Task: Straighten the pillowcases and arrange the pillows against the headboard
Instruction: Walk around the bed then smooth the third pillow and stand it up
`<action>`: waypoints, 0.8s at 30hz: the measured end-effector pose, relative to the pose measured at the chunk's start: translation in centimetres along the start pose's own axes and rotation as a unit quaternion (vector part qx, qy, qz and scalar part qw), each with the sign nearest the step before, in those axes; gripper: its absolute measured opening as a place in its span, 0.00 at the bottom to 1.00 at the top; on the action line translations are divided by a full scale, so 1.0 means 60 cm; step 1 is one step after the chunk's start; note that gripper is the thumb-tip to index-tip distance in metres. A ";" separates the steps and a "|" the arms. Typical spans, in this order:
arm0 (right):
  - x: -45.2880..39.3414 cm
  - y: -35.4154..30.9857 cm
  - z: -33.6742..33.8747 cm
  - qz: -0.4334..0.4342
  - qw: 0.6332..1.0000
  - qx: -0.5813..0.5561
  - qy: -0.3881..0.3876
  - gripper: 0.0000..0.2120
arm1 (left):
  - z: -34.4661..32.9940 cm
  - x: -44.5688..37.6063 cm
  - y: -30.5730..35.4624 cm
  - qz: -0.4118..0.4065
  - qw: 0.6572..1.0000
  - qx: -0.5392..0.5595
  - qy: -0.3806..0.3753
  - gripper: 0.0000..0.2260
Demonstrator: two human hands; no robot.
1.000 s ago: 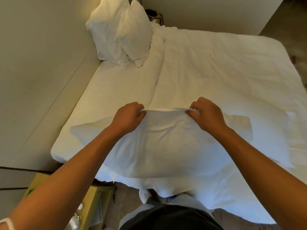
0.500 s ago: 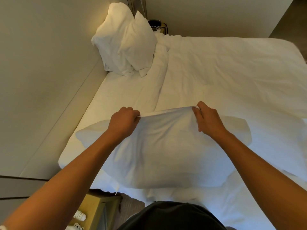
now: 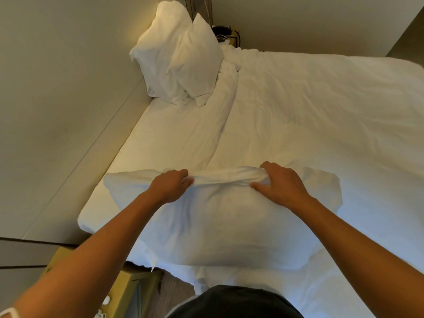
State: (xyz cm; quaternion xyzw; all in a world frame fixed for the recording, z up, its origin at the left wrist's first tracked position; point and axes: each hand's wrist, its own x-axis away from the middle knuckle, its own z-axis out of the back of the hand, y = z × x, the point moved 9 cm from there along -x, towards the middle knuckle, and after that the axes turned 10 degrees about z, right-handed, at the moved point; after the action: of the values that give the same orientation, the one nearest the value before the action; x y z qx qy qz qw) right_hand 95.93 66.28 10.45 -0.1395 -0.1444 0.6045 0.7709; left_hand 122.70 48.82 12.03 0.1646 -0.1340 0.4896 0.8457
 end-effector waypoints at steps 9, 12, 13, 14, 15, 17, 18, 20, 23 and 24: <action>-0.014 0.040 -0.077 0.016 0.998 0.037 0.056 0.08 | -0.035 -0.006 -0.018 0.018 0.998 0.040 0.034 0.12; -0.008 0.046 -0.075 0.010 0.993 -0.017 0.112 0.04 | -0.038 -0.003 -0.023 0.033 0.997 0.012 0.062 0.09; -0.005 0.046 -0.071 0.010 0.991 -0.033 0.128 0.04 | -0.036 0.000 -0.023 0.034 0.997 0.005 0.075 0.09; -0.003 0.043 -0.065 0.012 0.989 -0.045 0.141 0.03 | -0.033 0.003 -0.023 0.033 0.995 0.004 0.089 0.09; -0.002 0.039 -0.056 0.016 0.987 -0.054 0.153 0.03 | -0.028 0.008 -0.024 0.032 0.994 0.008 0.101 0.08; -0.001 0.025 -0.033 0.024 0.982 -0.067 0.175 0.04 | -0.014 0.016 -0.026 0.028 0.992 0.025 0.122 0.08; 0.000 0.016 -0.020 0.026 0.980 -0.069 0.184 0.05 | -0.004 0.020 -0.028 0.026 0.991 0.032 0.131 0.08; -0.002 -0.005 0.006 0.028 0.977 -0.069 0.198 0.05 | 0.020 0.029 -0.036 0.022 0.987 0.043 0.150 0.09; -0.014 -0.047 0.056 0.035 0.971 -0.073 0.225 0.05 | 0.074 0.049 -0.054 0.010 0.981 0.066 0.184 0.10; -0.022 -0.065 0.076 0.037 0.968 -0.077 0.236 0.05 | 0.099 0.057 -0.062 0.005 0.978 0.069 0.198 0.10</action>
State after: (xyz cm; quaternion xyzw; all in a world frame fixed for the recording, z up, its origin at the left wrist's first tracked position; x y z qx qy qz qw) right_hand 97.33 64.27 16.12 -0.3428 0.0009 0.5697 0.7469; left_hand 127.21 47.33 18.21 0.1221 0.0691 0.5252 0.8394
